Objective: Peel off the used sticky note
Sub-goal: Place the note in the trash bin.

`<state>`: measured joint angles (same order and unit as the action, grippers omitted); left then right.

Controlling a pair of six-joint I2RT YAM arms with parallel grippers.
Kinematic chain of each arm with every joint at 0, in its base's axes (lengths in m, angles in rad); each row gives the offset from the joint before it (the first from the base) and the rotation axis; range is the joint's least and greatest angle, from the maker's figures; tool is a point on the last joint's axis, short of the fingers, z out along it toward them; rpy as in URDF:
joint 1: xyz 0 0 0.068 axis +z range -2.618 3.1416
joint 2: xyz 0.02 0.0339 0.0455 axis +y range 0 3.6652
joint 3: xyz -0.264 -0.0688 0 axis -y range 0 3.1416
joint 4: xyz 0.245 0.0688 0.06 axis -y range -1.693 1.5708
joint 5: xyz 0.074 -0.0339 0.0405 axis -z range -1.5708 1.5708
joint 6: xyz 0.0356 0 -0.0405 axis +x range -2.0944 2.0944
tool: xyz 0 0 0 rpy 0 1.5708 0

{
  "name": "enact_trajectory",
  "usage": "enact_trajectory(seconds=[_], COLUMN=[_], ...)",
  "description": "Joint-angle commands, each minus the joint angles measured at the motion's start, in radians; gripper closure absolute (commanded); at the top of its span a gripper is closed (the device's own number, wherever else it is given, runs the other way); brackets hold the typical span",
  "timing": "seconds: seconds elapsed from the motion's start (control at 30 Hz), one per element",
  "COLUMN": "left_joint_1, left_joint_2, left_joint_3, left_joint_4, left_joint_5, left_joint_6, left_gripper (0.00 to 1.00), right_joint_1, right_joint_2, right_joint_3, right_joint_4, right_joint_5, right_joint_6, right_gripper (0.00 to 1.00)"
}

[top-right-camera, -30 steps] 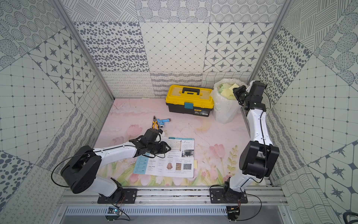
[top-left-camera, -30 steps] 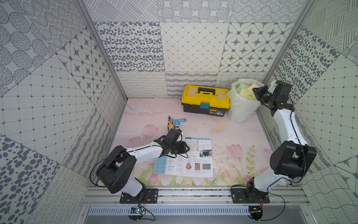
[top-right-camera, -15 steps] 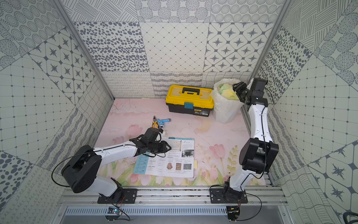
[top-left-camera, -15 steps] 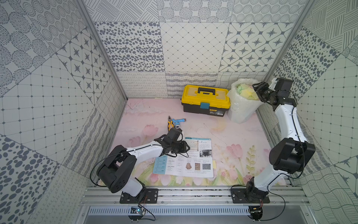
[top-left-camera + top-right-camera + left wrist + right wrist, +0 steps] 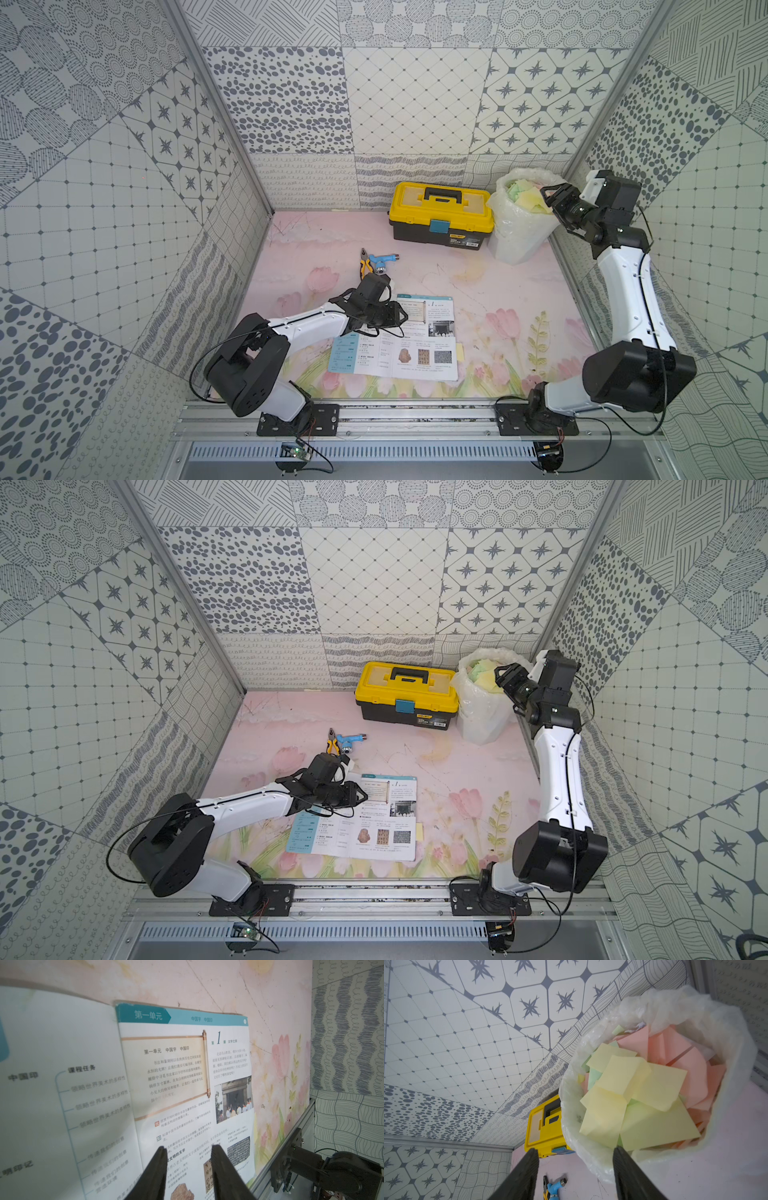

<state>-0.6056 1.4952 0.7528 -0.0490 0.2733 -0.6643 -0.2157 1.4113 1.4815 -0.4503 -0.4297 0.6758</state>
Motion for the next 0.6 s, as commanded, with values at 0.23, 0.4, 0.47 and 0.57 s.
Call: enact_trajectory(seconds=[0.23, 0.4, 0.47, 0.57], left_joint_1=[0.003, 0.003, 0.004, 0.004], left_joint_2=[-0.047, -0.054, -0.059, -0.065], left_joint_3=[-0.026, -0.016, -0.012, -0.008], left_joint_4=[0.043, 0.041, 0.035, 0.028], left_joint_5=[0.066, 0.074, 0.076, 0.078], left_joint_6=[-0.018, -0.017, -0.017, -0.014], left_gripper=[0.45, 0.41, 0.4, 0.39], right_joint_1=[0.218, 0.386, 0.437, 0.499], right_joint_2=[-0.238, -0.276, -0.295, -0.322], right_joint_3=[-0.477, -0.659, -0.725, -0.802], right_joint_4=[0.109, 0.116, 0.119, 0.127], right_joint_5=[-0.051, -0.011, 0.013, 0.032], right_joint_6=[-0.014, -0.016, -0.005, 0.015], right_gripper=[0.4, 0.42, 0.42, 0.43])
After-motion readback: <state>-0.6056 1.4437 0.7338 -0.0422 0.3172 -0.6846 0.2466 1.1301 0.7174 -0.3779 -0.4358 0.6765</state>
